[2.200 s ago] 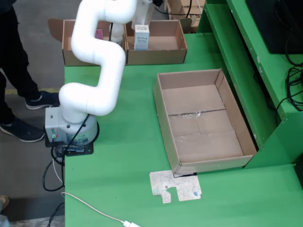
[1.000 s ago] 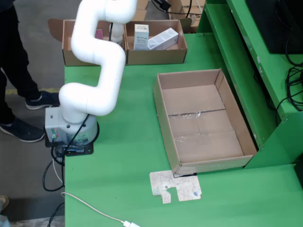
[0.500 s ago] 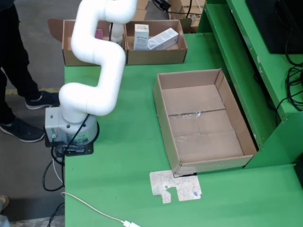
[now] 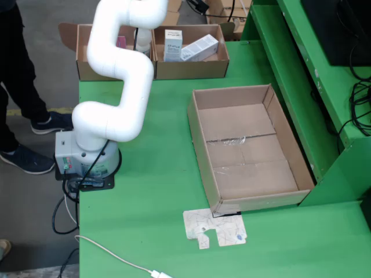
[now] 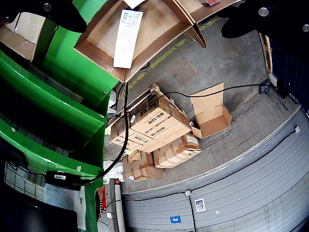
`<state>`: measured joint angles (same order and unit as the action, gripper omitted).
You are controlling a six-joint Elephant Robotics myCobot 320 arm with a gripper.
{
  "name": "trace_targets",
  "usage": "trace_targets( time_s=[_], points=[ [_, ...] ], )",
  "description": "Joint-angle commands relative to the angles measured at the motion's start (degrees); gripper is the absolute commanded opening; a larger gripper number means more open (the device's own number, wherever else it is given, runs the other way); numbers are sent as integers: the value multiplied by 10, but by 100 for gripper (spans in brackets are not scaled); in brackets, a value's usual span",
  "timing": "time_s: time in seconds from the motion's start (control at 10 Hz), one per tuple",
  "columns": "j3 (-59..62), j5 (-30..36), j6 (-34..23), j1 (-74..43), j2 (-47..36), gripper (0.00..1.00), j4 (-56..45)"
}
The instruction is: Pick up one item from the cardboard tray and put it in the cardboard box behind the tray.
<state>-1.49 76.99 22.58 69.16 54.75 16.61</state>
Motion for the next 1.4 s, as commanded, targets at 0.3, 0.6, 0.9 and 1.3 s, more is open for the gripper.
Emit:
trace_targets(
  time_s=[0.3, 0.6, 0.9, 1.3],
  points=[
    [15, 16, 7, -20, -42, 100, -9],
    [15, 71, 22, -59, -55, 100, -31],
    [15, 109, -48, -145, -70, 100, -51],
    [15, 110, -93, -185, -70, 100, -55]
  ],
)
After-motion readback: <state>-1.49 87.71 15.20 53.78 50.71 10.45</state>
